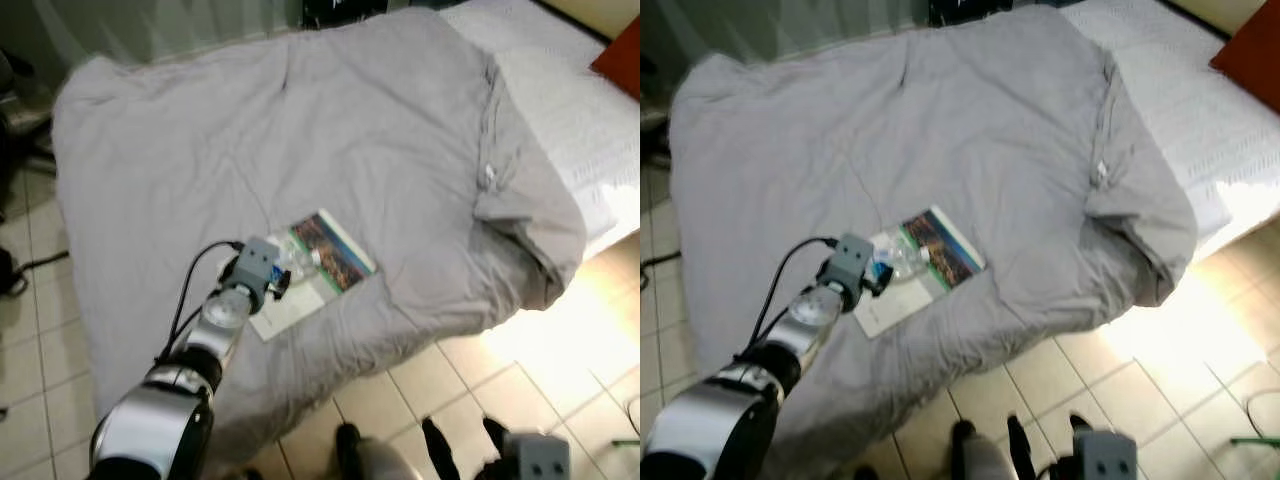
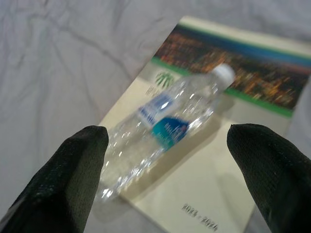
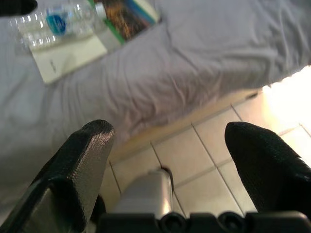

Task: Clean up the room

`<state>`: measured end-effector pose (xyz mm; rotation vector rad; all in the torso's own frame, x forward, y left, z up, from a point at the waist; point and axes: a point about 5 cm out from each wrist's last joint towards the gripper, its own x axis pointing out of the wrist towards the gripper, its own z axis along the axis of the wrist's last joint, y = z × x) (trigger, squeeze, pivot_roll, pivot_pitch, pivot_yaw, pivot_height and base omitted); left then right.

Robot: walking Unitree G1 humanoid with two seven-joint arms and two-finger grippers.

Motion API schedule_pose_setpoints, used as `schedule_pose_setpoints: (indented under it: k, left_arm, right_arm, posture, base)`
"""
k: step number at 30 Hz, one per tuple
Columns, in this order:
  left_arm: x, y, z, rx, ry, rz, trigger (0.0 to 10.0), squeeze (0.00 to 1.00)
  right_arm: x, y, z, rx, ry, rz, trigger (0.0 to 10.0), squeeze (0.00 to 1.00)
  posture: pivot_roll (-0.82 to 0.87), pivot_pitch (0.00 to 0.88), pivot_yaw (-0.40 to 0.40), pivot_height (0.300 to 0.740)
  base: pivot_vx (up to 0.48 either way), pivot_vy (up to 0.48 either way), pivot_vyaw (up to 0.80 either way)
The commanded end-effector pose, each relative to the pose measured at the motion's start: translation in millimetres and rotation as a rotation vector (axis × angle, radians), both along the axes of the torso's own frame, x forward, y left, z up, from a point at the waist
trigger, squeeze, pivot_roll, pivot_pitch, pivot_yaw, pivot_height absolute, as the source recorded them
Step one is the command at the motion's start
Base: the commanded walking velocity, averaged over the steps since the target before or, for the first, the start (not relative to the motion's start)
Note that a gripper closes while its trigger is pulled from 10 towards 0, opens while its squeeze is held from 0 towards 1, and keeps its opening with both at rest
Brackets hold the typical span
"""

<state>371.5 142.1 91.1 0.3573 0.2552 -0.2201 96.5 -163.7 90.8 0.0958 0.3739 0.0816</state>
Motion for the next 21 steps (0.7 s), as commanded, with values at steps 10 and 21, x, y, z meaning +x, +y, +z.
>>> schedule_pose_setpoints:
  k: [10, 21]
  left_arm:
    - [5.3, 17.5, 8, 0.072, -0.018, 0.084, 10.0, 0.0]
    - [-6.8, 14.0, 8, -0.119, -0.172, 0.017, 10.0, 0.0]
  right_arm:
    - [-35.3, 5.9, 14, 0.007, 0.098, 0.038, 10.0, 0.0]
    - [8.3, 8.5, 10, 0.042, -0.043, -0.017, 10.0, 0.0]
  posture:
    - [-0.45, 0.452, -0.06, 0.74]
    - [-0.29, 0.339, 0.004, 0.74]
  base:
    - [0.0, 0.0, 0.0]
    - [0.0, 0.0, 0.0]
